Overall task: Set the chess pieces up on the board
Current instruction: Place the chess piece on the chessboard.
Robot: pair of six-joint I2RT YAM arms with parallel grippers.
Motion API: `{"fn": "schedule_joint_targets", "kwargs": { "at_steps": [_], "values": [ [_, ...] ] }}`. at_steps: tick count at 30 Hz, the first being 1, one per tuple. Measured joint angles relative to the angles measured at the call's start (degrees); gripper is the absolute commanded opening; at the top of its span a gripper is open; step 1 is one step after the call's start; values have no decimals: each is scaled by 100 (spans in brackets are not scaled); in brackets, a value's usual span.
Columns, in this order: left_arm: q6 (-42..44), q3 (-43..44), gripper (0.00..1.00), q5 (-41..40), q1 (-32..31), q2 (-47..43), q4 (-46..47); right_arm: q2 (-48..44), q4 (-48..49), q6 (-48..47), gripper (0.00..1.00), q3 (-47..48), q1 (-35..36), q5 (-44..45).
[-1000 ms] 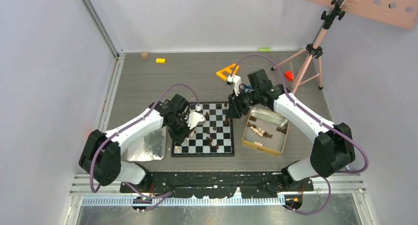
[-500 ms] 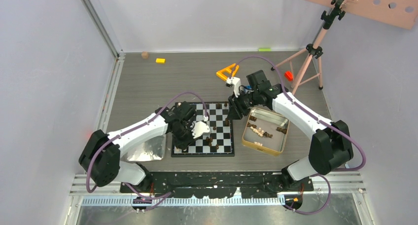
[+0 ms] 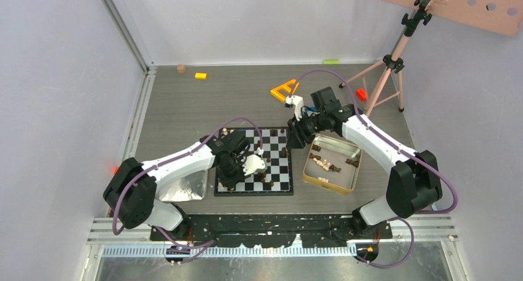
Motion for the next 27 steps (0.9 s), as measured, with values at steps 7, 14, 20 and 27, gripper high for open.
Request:
{"fn": "schedule_joint_targets", "kwargs": {
  "at_steps": [7, 14, 20, 27],
  "values": [
    [-2, -4, 11, -74, -50, 0, 4, 2, -20, -39, 40, 0, -9, 0],
    [-20, -74, 30, -181, -90, -37, 101, 52, -28, -63, 40, 0, -11, 2],
    [-28, -188, 44, -372, -96, -57, 197, 90, -59, -70, 40, 2, -9, 2],
    [-24, -162, 57, -531, -94, -619, 201, 114, -94, -72, 40, 2, -11, 0]
  ]
}}
